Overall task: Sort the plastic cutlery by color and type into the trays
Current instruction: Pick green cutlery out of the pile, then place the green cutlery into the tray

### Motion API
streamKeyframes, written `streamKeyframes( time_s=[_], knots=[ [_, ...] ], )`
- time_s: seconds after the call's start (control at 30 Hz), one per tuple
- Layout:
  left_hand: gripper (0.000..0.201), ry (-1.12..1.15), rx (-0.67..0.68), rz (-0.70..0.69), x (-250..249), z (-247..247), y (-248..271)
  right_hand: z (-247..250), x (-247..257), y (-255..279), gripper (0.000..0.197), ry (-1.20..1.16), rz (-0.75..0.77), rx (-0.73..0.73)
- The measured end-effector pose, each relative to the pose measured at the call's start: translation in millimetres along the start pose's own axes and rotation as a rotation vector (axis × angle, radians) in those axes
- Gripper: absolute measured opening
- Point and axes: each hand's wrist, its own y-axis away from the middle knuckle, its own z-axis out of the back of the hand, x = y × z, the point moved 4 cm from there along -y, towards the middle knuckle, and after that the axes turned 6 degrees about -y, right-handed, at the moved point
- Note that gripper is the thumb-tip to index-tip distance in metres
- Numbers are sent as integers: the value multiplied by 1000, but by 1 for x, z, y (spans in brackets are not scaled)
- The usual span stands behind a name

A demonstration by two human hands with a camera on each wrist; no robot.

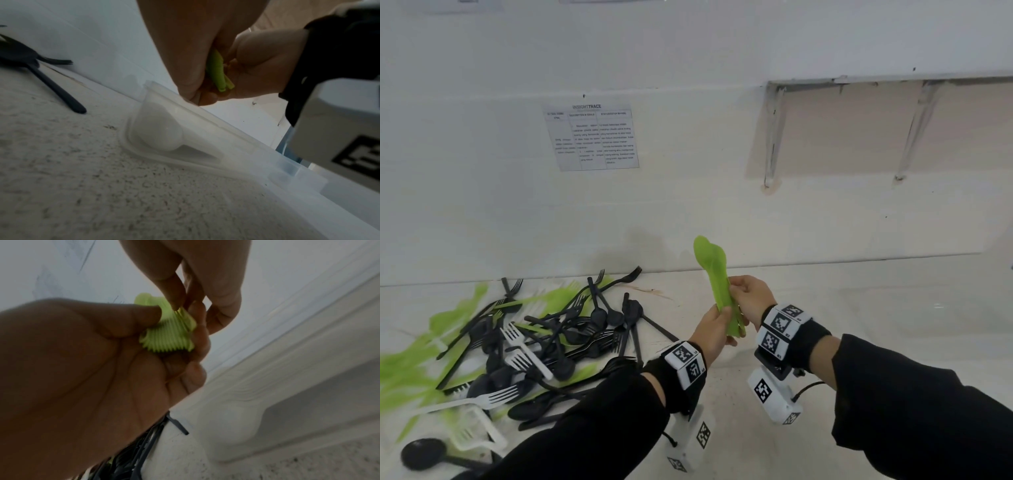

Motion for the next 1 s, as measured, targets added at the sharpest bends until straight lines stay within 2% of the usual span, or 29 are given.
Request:
streamKeyframes(
  time_s=[0.2, 0.3, 0.37, 0.43, 0.5, 0.53, 0.57, 0.63, 0.7, 0.73, 0.83, 0.93, 1.0],
  knots=[
    [16, 71, 87, 38, -6, 0, 6, -4, -4, 3, 19, -134, -50, 64],
    [20, -60, 0, 15, -8, 2, 6, -10, 1, 5, 17, -172, -79, 152],
    [27, -201, -72, -5, -8, 7, 4, -9, 10, 3, 33, -127, -104, 195],
    [32, -367, -88, -11, -11, 15, -1, 5, 20, -5, 45, -81, -44, 37],
    [33, -607, -80, -20, -15, 24, -5, 29, 38, -3, 52, -2, 191, -193],
    [33, -747, -73, -31, -17, 27, -7, 37, 47, 0, 58, 118, 334, -225],
    [35, -885, -58, -48, -18, 30, -8, 41, 55, 4, 66, 305, 450, -178],
    [40, -1149, -13, -78, -16, 31, -8, 37, 58, 6, 79, 873, 544, 71],
    [43, -1339, 9, -100, -13, 29, -7, 32, 44, 2, 74, 1386, 500, 341],
    [43, -1387, 14, -103, -12, 28, -6, 32, 37, 0, 68, 1490, 438, 440],
    [45, -1447, 20, -117, -8, 25, -9, 29, 24, -1, 57, 1426, 279, 581],
    [44, -1485, 27, -124, -5, 24, -14, 25, 16, 0, 48, 1347, 284, 636],
    [44, -1442, 20, -125, -4, 24, -17, 25, 12, -5, 41, 1284, 279, 622]
  ],
)
